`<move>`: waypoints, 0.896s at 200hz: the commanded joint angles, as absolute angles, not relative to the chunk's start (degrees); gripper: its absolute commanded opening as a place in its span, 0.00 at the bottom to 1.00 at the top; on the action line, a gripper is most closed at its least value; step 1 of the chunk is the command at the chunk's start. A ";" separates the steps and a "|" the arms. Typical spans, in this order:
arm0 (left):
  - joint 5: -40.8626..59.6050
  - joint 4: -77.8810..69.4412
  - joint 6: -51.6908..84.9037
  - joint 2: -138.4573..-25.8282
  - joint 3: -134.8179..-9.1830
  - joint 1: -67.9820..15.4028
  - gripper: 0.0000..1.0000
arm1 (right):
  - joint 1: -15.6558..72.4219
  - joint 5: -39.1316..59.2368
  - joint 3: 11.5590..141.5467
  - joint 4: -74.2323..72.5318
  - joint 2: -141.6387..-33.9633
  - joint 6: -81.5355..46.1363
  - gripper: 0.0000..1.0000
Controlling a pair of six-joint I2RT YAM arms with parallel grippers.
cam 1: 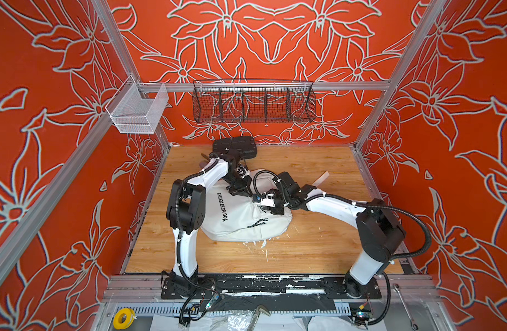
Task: Pack the student bag
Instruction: 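Drag the zipper pull along with the right gripper while the left holds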
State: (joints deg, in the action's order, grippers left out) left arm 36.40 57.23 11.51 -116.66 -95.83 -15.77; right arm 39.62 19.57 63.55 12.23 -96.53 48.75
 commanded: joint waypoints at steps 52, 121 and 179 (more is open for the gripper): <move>40.52 57.27 11.16 -118.17 -96.38 -16.41 0.00 | 41.38 21.85 60.24 2.52 -94.25 54.34 0.33; 40.91 57.17 11.33 -118.43 -96.85 -16.44 0.00 | 41.73 20.18 62.70 7.68 -97.32 55.03 0.25; 41.11 57.37 11.42 -118.57 -97.12 -16.52 0.00 | 41.92 16.81 63.77 10.82 -98.36 54.62 0.28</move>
State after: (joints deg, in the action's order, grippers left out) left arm 37.87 56.90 11.66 -117.84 -95.90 -15.86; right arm 41.52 18.39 63.26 8.38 -97.78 53.78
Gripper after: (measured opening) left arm 0.048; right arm 0.288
